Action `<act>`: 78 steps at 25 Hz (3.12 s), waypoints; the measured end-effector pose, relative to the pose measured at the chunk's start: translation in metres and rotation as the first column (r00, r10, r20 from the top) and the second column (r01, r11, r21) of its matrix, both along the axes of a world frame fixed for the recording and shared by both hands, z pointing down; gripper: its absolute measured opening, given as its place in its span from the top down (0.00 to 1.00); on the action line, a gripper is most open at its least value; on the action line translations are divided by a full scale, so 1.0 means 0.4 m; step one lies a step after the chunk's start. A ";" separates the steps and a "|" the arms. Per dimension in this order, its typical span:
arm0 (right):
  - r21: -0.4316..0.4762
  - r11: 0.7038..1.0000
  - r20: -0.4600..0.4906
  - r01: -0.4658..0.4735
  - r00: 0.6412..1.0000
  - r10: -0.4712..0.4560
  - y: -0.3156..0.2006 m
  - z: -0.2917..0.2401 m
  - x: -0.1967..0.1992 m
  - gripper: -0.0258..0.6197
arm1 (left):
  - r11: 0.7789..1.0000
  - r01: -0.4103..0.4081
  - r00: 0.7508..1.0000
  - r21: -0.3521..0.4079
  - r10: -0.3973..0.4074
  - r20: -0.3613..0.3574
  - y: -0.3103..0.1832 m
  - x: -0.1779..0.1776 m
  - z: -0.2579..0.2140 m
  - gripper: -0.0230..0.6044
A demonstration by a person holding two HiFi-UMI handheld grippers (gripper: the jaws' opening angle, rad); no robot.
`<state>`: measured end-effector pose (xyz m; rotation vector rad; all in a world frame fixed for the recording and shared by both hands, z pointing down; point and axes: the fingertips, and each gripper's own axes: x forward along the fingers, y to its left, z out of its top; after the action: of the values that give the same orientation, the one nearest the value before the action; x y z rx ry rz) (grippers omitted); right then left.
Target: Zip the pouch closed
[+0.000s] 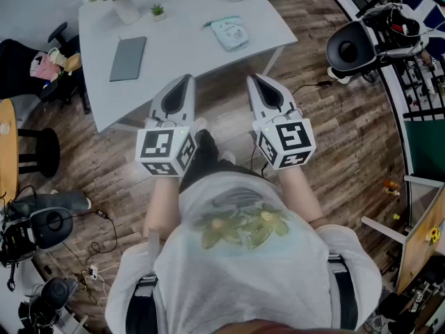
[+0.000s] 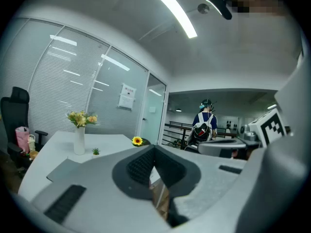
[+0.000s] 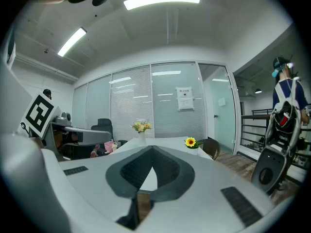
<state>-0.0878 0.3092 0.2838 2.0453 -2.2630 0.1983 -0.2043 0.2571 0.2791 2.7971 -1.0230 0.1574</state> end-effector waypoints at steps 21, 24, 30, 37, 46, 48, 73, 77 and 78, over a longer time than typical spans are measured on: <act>-0.027 0.999 0.037 -0.025 0.999 0.026 -0.014 0.023 0.025 0.93 | 0.999 -0.044 0.998 -0.027 0.045 0.045 -0.005 0.033 0.036 0.96; -0.035 0.999 0.043 -0.033 0.998 0.034 -0.031 0.027 0.044 0.90 | 0.999 -0.039 0.998 -0.032 0.041 0.048 -0.029 0.042 0.041 0.94; -0.065 0.996 0.051 -0.058 0.997 0.062 -0.082 0.053 0.080 0.69 | 0.999 -0.049 0.997 -0.022 0.051 0.063 -0.096 0.061 0.053 0.62; -0.118 0.990 0.053 -0.073 0.995 0.080 -0.143 0.090 0.135 0.63 | 0.998 -0.037 0.992 -0.041 0.042 0.116 -0.186 0.064 0.087 0.56; -0.212 0.977 0.056 -0.029 0.998 0.041 -0.249 0.158 0.173 0.63 | 0.993 -0.050 0.983 -0.111 0.068 0.168 -0.317 0.088 0.164 0.55; -0.225 0.974 0.063 -0.022 0.997 0.037 -0.273 0.169 0.178 0.63 | 0.990 -0.072 0.976 -0.124 0.095 0.194 -0.342 0.104 0.184 0.56; -0.380 0.923 0.041 -0.054 0.996 0.075 -0.528 0.272 0.207 0.63 | 0.923 -0.205 0.928 -0.325 0.289 0.237 -0.615 0.171 0.372 0.56; -0.397 0.915 0.039 -0.074 0.994 0.098 -0.555 0.294 0.207 0.63 | 0.914 -0.230 0.914 -0.333 0.321 0.248 -0.647 0.179 0.401 0.56; -0.398 0.914 0.038 -0.078 0.994 0.102 -0.563 0.300 0.208 0.63 | 0.915 -0.235 0.909 -0.329 0.327 0.258 -0.655 0.182 0.409 0.56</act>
<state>-0.0047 0.0838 0.4037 1.9431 -1.9531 0.6725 -0.1315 -0.0051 0.4428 2.6757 -0.5706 0.7405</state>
